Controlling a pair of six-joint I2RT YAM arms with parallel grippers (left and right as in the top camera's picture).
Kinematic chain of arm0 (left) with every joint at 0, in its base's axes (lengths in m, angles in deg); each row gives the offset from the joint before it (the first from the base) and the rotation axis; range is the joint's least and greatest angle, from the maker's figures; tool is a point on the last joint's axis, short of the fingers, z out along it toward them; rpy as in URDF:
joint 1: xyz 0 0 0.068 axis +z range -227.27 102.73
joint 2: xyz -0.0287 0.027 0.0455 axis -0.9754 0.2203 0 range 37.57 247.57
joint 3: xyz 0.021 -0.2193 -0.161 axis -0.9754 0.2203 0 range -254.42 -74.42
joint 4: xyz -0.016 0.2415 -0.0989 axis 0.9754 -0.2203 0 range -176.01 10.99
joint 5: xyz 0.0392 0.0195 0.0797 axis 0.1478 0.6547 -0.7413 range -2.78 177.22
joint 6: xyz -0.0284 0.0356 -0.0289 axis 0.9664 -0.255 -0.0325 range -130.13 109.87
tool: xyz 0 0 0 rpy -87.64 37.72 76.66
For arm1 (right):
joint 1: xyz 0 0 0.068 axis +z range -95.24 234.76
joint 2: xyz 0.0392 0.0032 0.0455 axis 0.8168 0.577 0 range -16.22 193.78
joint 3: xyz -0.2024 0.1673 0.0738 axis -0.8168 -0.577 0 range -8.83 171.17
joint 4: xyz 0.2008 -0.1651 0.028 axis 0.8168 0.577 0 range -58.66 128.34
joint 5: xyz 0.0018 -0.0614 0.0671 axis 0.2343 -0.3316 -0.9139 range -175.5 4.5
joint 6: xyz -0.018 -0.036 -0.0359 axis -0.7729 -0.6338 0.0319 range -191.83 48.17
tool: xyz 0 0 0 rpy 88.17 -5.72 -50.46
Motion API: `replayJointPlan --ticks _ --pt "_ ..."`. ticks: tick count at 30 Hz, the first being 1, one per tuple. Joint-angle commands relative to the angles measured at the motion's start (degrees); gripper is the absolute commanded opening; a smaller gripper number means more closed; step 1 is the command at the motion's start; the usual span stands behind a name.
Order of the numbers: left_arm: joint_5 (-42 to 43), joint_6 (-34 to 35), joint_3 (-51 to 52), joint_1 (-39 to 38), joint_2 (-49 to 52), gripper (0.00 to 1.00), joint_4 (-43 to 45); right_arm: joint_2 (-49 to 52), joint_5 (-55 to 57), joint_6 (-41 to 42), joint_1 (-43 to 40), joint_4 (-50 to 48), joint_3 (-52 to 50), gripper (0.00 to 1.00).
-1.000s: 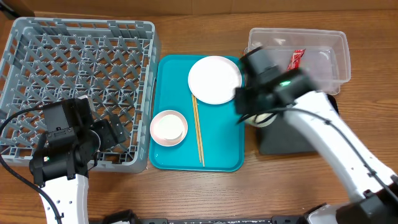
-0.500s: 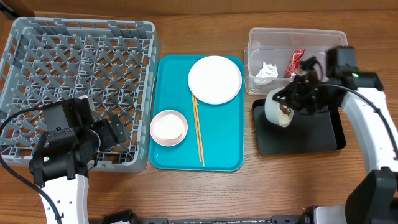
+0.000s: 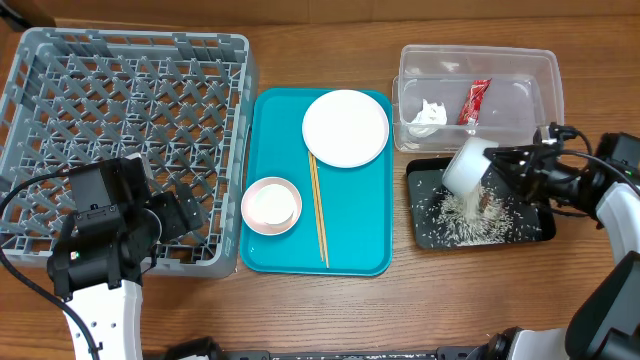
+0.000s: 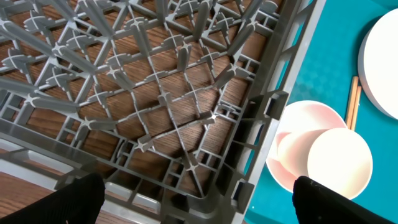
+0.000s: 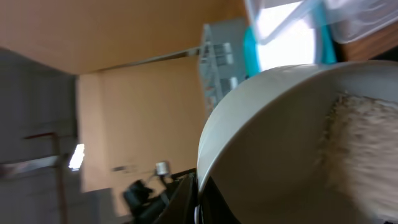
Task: Sort waste into correct bins and load items into the dishwasher
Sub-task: 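Tip the rice bowl over the black tray to dump the food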
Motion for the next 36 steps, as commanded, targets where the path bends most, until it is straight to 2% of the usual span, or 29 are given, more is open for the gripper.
replayJointPlan --ticks 1,13,30,34,36 --pt "0.5 0.6 -1.4 0.4 0.1 0.98 0.0 1.9 -8.5 4.4 -1.1 -0.3 -0.2 0.04" --pt "0.5 0.6 -1.4 0.4 0.1 0.98 0.1 2.7 -8.6 18.8 -2.0 -1.7 -0.2 0.04" --pt "0.4 0.6 -1.4 0.4 0.1 0.98 0.1 2.7 -8.1 18.7 -1.5 -9.6 -0.2 0.04" --pt "0.5 0.6 -1.4 0.4 0.1 0.98 0.1 2.7 1.2 21.3 -0.9 -6.2 -0.2 0.04" --pt "0.4 0.6 -1.4 0.4 0.1 0.98 0.1 2.7 -4.8 17.4 -0.9 -9.9 -0.2 0.04"
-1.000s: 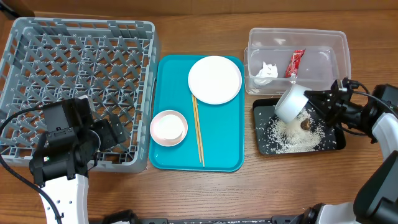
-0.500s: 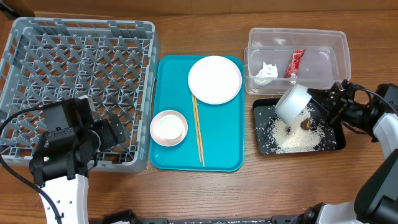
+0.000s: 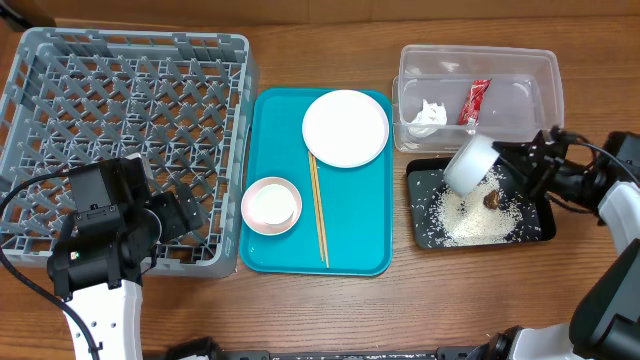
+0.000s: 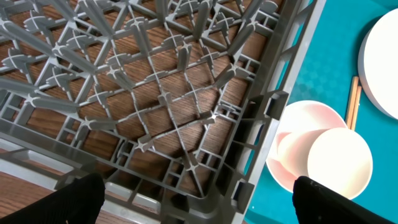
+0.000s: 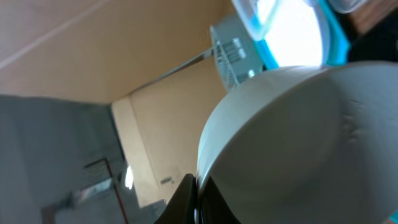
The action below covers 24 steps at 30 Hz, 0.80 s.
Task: Sort waste into correct bins and load items into the dishwasher
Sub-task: 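Tip the rice bowl over the black tray to dump the food, then return the emptied bowl to the teal tray with the right gripper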
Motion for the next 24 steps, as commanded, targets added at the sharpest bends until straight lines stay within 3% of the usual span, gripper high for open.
replayJointPlan --ticks 1,3,9,16,20,24 --pt "0.4 0.6 -1.4 0.4 0.1 0.98 0.1 0.0 -6.4 -5.7 0.7 -7.0 0.2 0.04" --pt "0.4 0.6 -1.4 0.4 0.1 0.98 0.1 -1.2 -6.4 -10.8 1.2 -6.5 0.2 0.04" --pt "0.4 0.6 -1.4 0.4 0.1 0.98 0.1 -1.7 -4.2 -10.8 1.7 -6.9 0.2 0.04" --pt "0.5 0.6 -1.4 0.4 0.1 0.98 0.0 -4.0 6.0 -10.8 6.6 -4.1 2.3 0.04" --pt "0.5 0.6 -1.4 0.4 0.1 0.98 0.0 -6.7 19.3 -13.4 12.3 3.4 7.3 0.04" --pt "0.4 0.6 -1.4 0.4 0.1 0.98 0.1 -7.5 43.1 -18.2 21.6 16.2 16.2 0.04"
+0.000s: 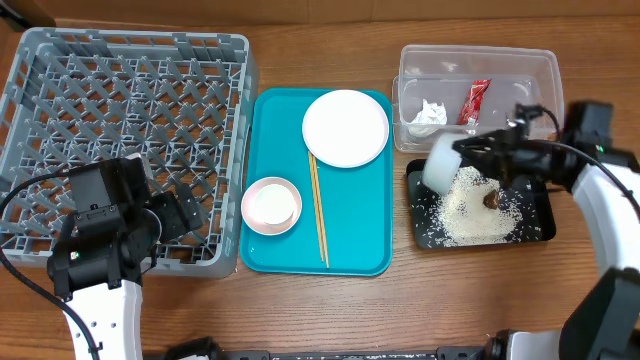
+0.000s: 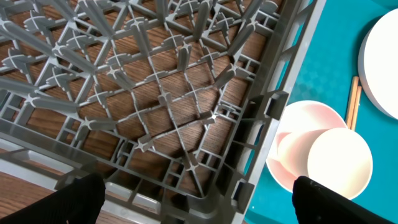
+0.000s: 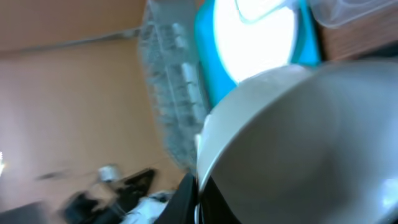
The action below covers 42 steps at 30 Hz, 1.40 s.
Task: Sort waste into correct bins and load items into the dishwasher
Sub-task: 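Return the emptied bowl to the teal tray with the right gripper, then grasp the white paper cup on the tray with the right gripper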
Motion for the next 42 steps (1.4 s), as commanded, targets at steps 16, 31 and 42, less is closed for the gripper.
replayJointPlan --ticks 16,31,42 --pt "0.4 0.6 -1.4 0.4 0.1 0.98 0.1 5.0 51.3 -12.0 43.5 -3.0 10.1 0.04" --pt "0.5 0.5 -1.4 0.4 0.1 1.00 0.2 14.9 49.4 -11.9 48.5 -3.4 10.4 0.22" --pt "4.0 0.5 -1.4 0.4 0.2 1.00 0.7 14.8 43.6 -11.5 49.9 5.4 24.0 0.42"
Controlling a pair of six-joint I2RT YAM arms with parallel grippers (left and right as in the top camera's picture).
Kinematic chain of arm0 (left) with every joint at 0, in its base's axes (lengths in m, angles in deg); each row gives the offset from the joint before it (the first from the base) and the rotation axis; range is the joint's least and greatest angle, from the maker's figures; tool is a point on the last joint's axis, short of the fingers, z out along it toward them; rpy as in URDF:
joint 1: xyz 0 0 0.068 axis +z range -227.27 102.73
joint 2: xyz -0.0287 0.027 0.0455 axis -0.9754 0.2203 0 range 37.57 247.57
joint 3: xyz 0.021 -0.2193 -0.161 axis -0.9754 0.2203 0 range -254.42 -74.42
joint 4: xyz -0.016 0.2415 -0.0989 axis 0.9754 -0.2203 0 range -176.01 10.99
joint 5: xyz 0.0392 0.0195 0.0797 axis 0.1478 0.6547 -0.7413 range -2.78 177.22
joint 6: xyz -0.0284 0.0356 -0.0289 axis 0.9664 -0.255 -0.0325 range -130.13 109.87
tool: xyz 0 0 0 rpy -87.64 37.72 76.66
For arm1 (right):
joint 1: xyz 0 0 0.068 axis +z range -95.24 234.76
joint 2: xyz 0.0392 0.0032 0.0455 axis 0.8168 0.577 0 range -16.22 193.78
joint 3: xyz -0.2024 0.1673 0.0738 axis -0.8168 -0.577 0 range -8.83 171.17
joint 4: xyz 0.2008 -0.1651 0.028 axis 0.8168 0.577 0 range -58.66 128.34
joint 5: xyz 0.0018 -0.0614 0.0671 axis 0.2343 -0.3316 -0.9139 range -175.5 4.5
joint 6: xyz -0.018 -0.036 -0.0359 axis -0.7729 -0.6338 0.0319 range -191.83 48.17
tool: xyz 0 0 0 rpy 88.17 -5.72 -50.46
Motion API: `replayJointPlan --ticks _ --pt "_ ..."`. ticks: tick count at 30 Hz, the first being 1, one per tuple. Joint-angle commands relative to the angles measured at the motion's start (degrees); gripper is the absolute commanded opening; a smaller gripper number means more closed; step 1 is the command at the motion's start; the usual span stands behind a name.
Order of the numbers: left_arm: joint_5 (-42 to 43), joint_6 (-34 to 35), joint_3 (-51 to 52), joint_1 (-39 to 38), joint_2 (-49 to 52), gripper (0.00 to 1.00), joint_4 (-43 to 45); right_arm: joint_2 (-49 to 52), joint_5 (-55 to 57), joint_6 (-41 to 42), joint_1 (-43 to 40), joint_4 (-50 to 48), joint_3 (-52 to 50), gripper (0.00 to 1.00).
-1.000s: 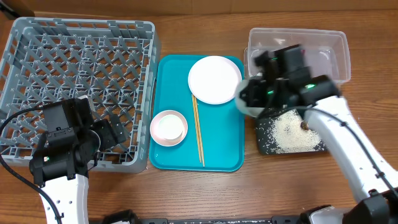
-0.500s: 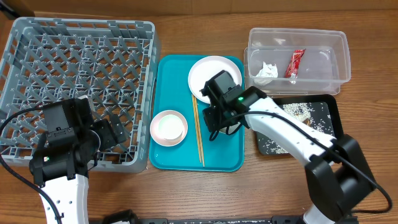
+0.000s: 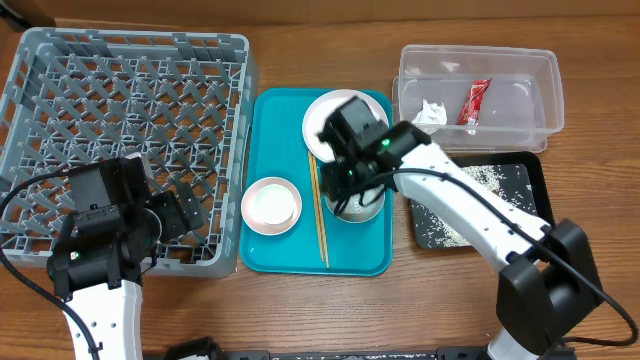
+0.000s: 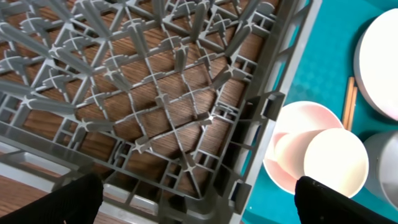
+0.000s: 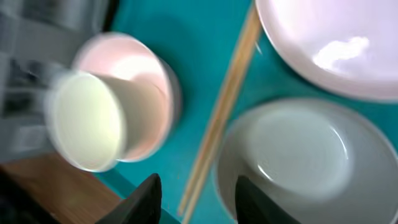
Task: Sort waste into correct bins and load items into the dishwasher
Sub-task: 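Grasp the white paper cup on the tray with the right gripper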
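An empty white bowl (image 3: 362,207) (image 5: 298,155) stands upright on the teal tray (image 3: 370,255), right of the chopsticks (image 3: 319,215) (image 5: 227,106). My right gripper (image 3: 346,188) (image 5: 199,202) hangs open over the bowl's left rim, its jaws apart either side of it. The white plate (image 3: 350,135) (image 5: 336,37) lies at the tray's far end, partly under my arm. A pink bowl with a white cup in it (image 3: 271,205) (image 4: 292,134) (image 5: 146,68) sits at the tray's left. My left gripper (image 3: 185,215) (image 4: 199,208) is open over the near right corner of the grey dish rack (image 3: 120,120) (image 4: 155,93).
A black tray (image 3: 500,185) strewn with rice lies right of the teal tray. Behind it a clear bin (image 3: 478,95) holds a crumpled tissue and a red wrapper. My right arm stretches across from the right over the black tray's left part.
My right gripper went from over the black tray, shut on the bowl's rim, to the teal tray. The bowl now stands there upright and the jaws are open. The left arm is unchanged.
My right gripper held the white bowl tipped over the black tray with rice pouring out. Then the bowl was empty and the rice lay in a heap. Then the bowl was further left. Now it stands on the teal tray, let go.
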Motion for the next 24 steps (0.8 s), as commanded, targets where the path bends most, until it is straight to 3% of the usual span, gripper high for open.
replayJointPlan --ticks 1,9,15,17,19,20,24 --pt "3.7 0.5 -1.4 0.4 0.2 1.00 0.7 -0.6 -3.0 0.0 1.8 -0.9 4.0 0.43" --pt "5.7 0.5 -1.4 -0.6 0.9 1.00 1.3 2.8 3.2 4.4 7.8 -1.7 3.9 0.44" --pt "6.3 0.5 -1.4 -1.8 1.7 1.00 1.5 7.1 3.5 5.9 8.9 -2.8 3.9 0.37" --pt "6.3 0.5 -1.4 -2.2 1.7 1.00 1.6 8.5 3.3 6.1 8.9 -3.1 3.9 0.33" --pt "6.6 0.5 -1.4 -2.2 1.7 0.99 1.6 9.3 3.3 6.1 8.9 -3.7 3.9 0.24" --pt "6.7 0.5 -1.4 -2.2 1.7 0.97 1.6 9.4 3.4 6.1 8.9 -4.0 3.9 0.15" --pt "7.1 0.5 -1.4 -2.2 1.7 0.93 1.5 8.4 4.7 6.1 8.0 -4.0 4.3 0.04"
